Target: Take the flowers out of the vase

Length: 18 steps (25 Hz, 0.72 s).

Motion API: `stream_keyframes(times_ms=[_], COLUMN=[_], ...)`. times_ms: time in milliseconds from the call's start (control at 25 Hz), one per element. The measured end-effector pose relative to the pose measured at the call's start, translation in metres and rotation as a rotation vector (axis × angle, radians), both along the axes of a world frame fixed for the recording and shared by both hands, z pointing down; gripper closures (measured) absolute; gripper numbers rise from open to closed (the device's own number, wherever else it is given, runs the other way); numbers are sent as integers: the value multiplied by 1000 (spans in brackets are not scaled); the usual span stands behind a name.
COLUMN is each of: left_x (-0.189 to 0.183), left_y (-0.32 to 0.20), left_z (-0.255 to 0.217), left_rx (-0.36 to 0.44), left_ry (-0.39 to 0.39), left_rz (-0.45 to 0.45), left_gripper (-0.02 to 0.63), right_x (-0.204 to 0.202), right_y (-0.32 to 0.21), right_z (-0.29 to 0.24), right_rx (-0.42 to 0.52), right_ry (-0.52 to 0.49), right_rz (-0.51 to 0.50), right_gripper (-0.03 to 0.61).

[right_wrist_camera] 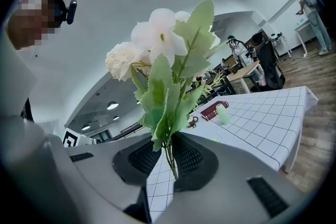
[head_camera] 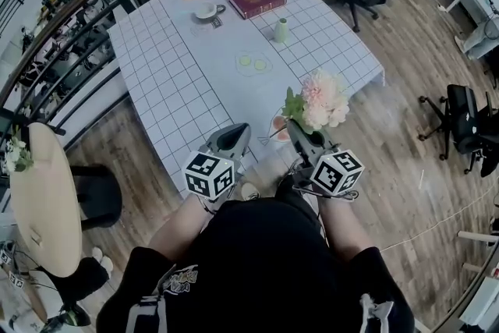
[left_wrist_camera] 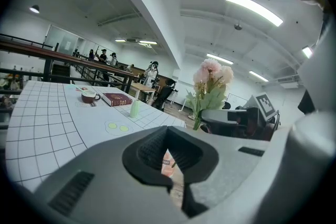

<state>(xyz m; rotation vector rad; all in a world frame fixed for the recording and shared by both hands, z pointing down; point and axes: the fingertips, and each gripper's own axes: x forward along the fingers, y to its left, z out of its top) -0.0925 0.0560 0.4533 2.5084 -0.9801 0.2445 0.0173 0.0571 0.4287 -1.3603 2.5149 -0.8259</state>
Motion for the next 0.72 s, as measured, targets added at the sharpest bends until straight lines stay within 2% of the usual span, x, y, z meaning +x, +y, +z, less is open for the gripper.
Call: stream_keyframes(times_ms=[720], left_x=[3], left_y=[3], left_z=[2], left_rx=[8], left_ry=[2], left_rz=[37], left_gripper=[606], right_x=[-4], right_y=[-1], right_z=[4], right_rx=[-11], right_ry=[3], right_rz=[9], right_gripper=[505])
